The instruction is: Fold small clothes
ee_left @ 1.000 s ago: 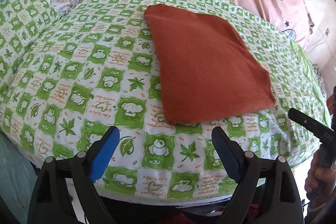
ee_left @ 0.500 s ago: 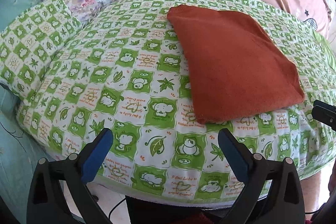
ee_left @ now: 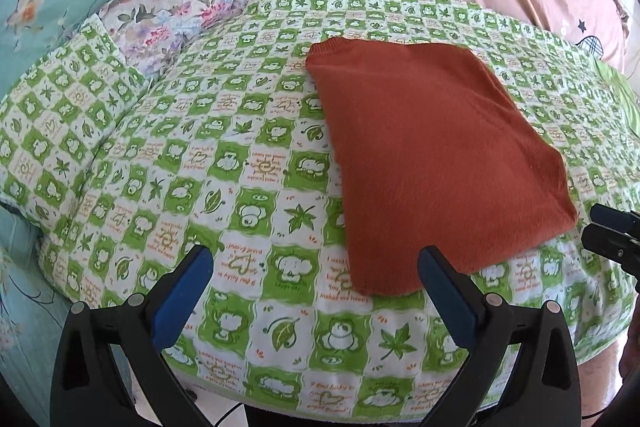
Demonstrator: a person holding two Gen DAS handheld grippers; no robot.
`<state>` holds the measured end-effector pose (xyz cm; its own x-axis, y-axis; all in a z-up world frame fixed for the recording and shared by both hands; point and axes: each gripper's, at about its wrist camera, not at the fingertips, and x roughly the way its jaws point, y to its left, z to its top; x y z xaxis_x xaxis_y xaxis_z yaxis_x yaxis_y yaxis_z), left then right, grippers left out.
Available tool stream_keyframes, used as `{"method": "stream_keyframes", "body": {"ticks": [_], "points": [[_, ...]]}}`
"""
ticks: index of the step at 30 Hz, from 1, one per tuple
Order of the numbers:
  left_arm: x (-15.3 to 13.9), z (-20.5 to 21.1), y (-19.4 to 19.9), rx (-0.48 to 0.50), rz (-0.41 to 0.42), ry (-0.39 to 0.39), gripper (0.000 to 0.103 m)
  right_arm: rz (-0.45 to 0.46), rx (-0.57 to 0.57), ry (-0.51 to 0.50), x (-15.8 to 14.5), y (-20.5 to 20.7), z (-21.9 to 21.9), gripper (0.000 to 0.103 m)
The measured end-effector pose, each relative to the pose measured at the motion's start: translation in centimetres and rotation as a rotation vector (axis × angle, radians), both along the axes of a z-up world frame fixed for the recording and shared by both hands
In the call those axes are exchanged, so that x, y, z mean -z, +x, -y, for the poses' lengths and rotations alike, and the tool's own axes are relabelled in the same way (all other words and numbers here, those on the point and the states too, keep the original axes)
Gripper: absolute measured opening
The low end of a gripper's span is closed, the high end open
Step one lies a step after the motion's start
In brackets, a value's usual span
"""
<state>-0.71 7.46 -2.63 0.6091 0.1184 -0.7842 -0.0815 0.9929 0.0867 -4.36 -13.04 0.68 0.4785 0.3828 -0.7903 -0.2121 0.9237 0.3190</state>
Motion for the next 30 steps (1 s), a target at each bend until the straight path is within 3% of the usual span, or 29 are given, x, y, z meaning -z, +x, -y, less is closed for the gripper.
{"method": "stream_keyframes", "body": {"ticks": [12, 20, 30], "points": [[0.0, 0.1, 2.9, -0.017, -0.004, -0.006, 0.102, 0.014, 0.005, 0.042, -0.1, 3.1, 0.3, 0.087], [0.3, -1.2, 5.3, -0.029, -0.023, -0.115, 0.102, 0.035, 0.027, 0.083, -0.2, 8.1, 0.5, 0.087], [0.7, -1.6, 7.4, -0.051, -0.034, -0.085, 0.102, 0.000, 0.018, 0.060, 0.5, 10.7, -0.1, 0.087]]}}
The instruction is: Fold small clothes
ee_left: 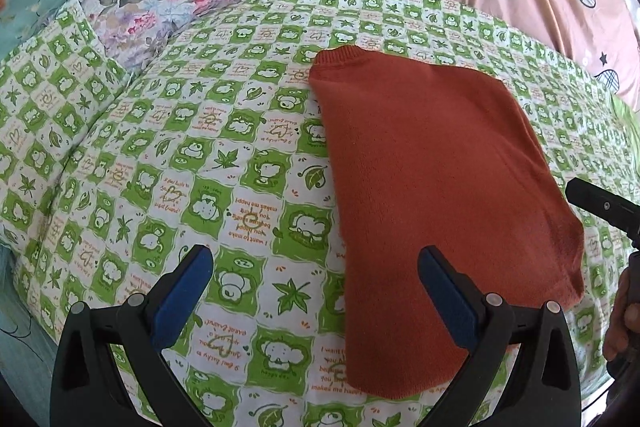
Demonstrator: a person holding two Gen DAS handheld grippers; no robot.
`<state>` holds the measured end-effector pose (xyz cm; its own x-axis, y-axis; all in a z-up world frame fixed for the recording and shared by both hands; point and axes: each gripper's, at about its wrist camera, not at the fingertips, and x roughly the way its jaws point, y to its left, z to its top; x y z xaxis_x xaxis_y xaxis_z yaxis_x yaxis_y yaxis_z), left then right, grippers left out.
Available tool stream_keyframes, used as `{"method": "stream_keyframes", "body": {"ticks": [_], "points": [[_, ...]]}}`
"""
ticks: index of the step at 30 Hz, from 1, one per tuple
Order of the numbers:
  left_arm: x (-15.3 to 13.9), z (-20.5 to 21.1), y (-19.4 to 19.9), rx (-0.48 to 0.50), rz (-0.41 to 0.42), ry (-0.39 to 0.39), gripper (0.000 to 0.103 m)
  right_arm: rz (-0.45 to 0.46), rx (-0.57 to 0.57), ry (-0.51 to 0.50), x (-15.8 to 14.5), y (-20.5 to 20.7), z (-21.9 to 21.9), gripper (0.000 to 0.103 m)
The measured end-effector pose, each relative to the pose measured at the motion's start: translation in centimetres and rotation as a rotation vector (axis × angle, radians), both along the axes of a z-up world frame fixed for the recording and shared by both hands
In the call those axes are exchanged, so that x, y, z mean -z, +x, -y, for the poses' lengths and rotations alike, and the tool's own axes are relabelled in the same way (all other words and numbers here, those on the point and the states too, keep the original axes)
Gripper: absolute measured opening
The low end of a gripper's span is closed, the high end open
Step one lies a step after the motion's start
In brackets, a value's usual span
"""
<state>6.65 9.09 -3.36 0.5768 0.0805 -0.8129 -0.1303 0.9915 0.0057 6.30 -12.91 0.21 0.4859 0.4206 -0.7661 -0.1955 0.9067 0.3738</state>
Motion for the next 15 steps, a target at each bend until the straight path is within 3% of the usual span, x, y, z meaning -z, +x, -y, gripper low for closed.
{"method": "stream_keyframes", "body": {"ticks": [15], "points": [[-1.0, 1.6, -1.3, 0.011, 0.031, 0.041, 0.102, 0.007, -0.012, -0.054, -0.4, -3.6, -1.0, 0.087]]}}
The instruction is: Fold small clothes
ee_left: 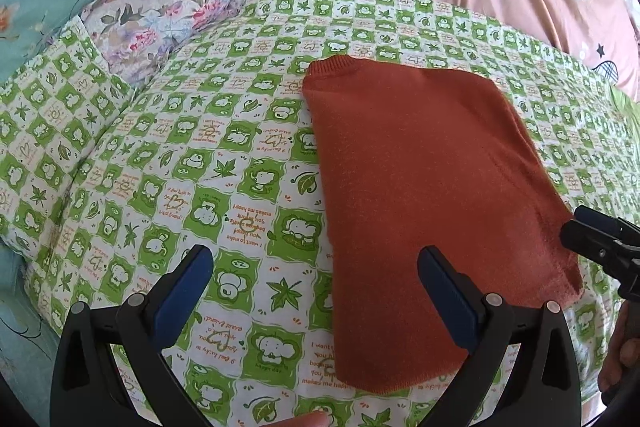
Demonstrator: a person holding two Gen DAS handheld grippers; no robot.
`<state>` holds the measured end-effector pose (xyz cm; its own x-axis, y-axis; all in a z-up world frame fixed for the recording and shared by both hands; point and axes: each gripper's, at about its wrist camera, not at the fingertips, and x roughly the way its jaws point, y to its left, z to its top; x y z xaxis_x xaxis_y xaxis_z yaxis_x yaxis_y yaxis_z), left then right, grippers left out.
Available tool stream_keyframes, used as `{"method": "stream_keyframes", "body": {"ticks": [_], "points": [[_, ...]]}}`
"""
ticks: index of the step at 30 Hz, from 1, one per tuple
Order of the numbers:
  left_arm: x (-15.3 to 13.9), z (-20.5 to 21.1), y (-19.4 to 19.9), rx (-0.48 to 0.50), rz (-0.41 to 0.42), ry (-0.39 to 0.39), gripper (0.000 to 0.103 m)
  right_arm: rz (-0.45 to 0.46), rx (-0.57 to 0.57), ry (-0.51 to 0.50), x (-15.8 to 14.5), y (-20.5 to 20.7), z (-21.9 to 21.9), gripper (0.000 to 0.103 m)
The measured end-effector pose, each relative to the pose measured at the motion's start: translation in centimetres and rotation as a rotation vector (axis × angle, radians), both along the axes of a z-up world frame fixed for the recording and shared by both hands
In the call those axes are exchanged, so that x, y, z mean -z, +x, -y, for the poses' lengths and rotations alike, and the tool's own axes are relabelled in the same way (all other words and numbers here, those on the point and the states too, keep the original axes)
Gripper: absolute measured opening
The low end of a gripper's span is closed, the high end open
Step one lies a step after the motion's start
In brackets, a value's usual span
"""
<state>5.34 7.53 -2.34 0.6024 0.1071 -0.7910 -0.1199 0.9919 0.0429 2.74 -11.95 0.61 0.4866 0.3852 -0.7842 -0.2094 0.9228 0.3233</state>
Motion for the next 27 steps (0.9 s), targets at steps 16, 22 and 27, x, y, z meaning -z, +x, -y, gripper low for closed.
{"method": "stream_keyframes", "body": {"ticks": [16, 22, 27], "points": [[-1.4, 1.4, -4.2, 0.061, 0.010, 0.032, 0.102, -0.003, -0.055, -0.044, -1.3, -4.6, -0.6, 0.096], [-1.5, 1.3, -5.6, 0.071, 0.010, 0.058, 0.102, 0.007, -0.078, -0.078, -1.7, -6.0, -1.0, 0.099], [-1.3, 1.1, -6.0, 0.070, 0.005, 0.063, 0.102, 0.002, -0.067, -0.076, -1.6, -6.4, -0.6, 0.100]]}}
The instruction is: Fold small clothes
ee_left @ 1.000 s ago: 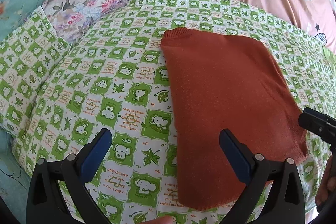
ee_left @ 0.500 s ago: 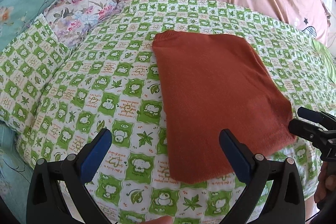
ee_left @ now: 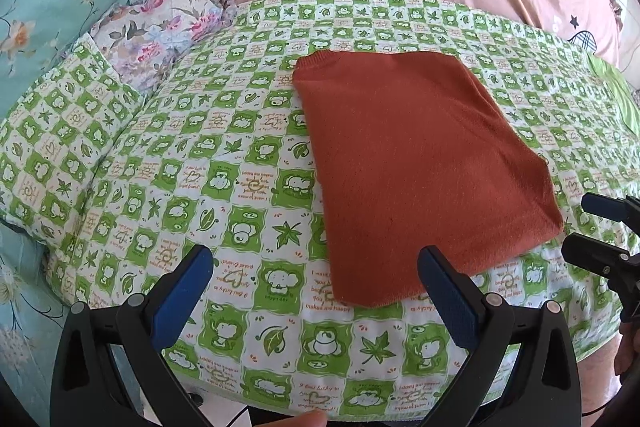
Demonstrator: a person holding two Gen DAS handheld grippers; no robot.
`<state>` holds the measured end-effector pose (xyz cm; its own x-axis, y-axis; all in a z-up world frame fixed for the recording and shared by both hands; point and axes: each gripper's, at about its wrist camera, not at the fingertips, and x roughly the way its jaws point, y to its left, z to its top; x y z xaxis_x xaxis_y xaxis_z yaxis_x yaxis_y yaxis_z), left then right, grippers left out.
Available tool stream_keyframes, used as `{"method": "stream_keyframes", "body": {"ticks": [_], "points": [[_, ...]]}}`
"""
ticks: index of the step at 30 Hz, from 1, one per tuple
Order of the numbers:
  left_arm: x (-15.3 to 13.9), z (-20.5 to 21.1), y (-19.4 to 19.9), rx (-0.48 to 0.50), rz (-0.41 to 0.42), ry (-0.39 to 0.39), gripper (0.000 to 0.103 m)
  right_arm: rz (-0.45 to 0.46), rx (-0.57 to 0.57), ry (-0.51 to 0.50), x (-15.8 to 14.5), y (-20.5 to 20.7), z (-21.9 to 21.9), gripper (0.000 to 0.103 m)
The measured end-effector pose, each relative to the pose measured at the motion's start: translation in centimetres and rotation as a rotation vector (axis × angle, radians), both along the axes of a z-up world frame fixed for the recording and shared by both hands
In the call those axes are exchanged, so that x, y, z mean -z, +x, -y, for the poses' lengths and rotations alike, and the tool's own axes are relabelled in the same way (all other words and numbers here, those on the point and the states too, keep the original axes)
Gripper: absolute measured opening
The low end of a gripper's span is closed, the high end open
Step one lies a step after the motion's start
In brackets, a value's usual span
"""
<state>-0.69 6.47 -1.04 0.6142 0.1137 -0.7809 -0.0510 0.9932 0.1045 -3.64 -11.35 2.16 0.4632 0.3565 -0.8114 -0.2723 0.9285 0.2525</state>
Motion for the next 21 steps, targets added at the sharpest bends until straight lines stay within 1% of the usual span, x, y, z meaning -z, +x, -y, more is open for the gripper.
{"method": "stream_keyframes", "body": {"ticks": [21], "points": [[-0.51, 0.02, -0.24, 0.009, 0.019, 0.006, 0.102, 0.010, 0.007, 0.007, -0.47, -0.17, 0.05, 0.102]]}}
